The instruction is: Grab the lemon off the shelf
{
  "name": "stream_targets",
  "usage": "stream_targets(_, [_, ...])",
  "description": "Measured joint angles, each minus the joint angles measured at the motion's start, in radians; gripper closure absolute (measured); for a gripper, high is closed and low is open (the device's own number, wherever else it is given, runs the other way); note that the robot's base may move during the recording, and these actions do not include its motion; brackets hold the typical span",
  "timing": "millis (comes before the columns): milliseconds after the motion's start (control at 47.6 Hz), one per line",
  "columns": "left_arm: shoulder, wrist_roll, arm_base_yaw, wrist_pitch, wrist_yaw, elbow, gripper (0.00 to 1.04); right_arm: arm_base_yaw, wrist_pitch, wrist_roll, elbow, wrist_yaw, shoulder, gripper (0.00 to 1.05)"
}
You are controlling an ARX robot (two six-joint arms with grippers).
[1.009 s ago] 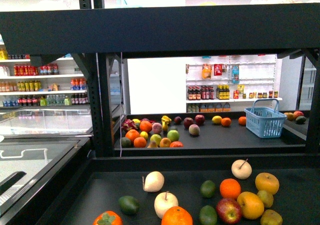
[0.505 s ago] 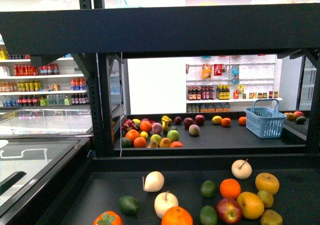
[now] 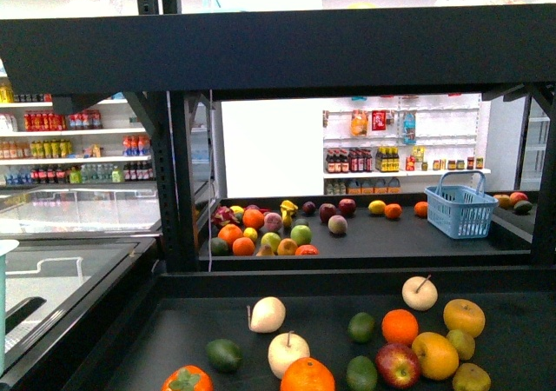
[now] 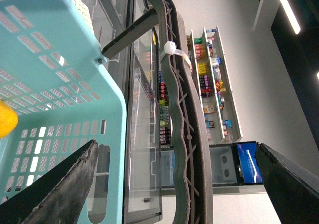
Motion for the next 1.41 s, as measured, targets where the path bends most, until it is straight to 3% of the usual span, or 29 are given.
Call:
stream_targets(252, [-0.131,0.011,0.012,-0.129,0.027,-0.051,0.08,0.000,0.000,0.000,0.000,0.000,0.000,0.08])
stream_targets(379, [-0.216,0.108,0.007,-0.210,0.052,-0.064,0.08,0.000,0.000,0.000,0.000,0.000,0.000,0.08])
stream_targets(547, [-0.355,0.362,-0.008,-0.375,0.154,-0.065,0.08,0.000,0.000,0.000,0.000,0.000,0.000,0.08])
stream_targets(631, [-0.476,0.612,-0.033,-0.447,0.231,-0.092,0.08,0.000,0.000,0.000,0.000,0.000,0.000,0.08])
stream_targets(778, [-0.651,0.894,-0.074,-0.576,0.337,-0.126,0.08,0.000,0.000,0.000,0.000,0.000,0.000,0.08])
stream_targets(946, [-0.921,1.219,-0.191,-0.782,0.405,-0.226,0.08,0.000,0.000,0.000,0.000,0.000,0.000,0.08])
stream_targets(1178, [-1.217,1.305,-0.427,-0.909,0.230,-0.378,0.08,0.000,0.000,0.000,0.000,0.000,0.000,0.08])
stream_targets(1262, [-1.325,1.357,-0.473,-0.886,0.357,-0.450,0.20,0.000,0.000,0.000,0.000,-0.002,0.000,0.08])
stream_targets(1325, [-1.407,1.385,-0.516,-0.869,0.380,-0.520,0.31,0.000,0.000,0.000,0.000,-0.001,0.000,0.08])
stream_targets(1409, [-1.463,1.403,-0.507,-0.847,0.407,-0.591,0.46,0.000,0.000,0.000,0.000,-0.001,0.000,0.08])
